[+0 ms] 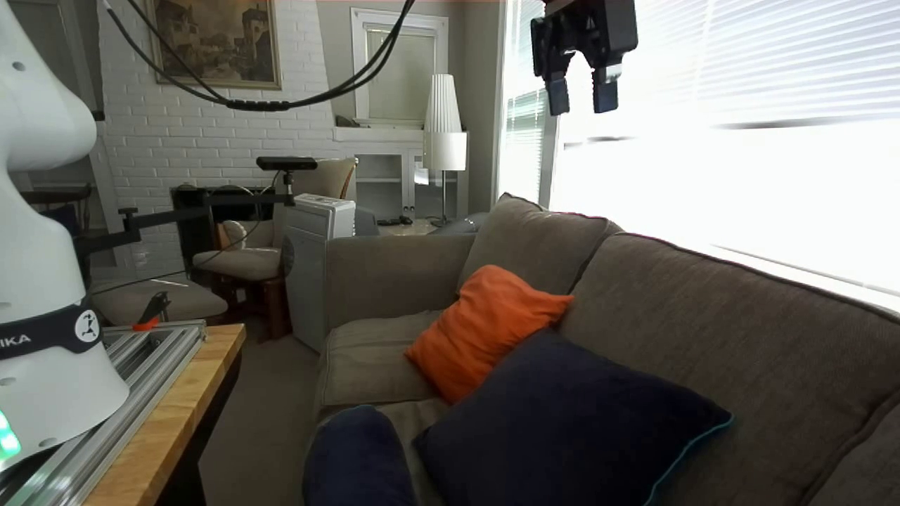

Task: Move the yellow pillow to the right

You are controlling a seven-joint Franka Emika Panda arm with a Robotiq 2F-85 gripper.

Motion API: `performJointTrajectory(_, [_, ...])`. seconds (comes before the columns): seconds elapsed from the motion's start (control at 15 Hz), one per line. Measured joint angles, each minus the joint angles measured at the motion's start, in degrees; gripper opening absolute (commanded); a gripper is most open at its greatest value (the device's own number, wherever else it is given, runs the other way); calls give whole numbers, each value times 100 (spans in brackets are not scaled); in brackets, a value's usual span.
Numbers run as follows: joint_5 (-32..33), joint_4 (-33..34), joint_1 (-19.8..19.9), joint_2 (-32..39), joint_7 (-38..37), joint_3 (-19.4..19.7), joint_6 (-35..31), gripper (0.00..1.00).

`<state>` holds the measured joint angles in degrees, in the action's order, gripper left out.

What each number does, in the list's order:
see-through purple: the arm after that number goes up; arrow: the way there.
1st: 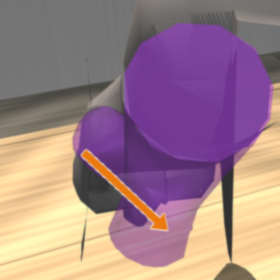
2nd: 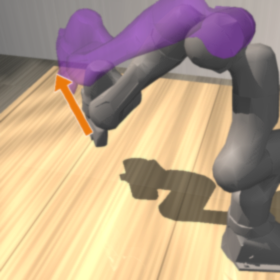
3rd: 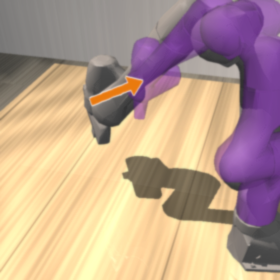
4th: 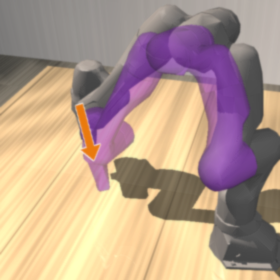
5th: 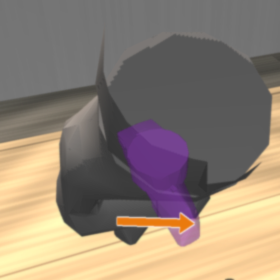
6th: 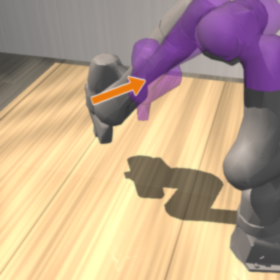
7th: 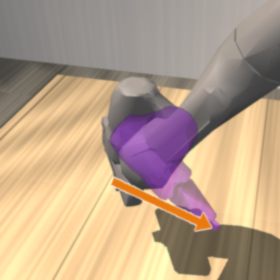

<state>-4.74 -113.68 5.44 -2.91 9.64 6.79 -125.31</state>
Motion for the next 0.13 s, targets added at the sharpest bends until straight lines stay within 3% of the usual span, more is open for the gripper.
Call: performJointTrajectory(0.13, [0, 0, 0, 0, 2, 0, 0, 100])
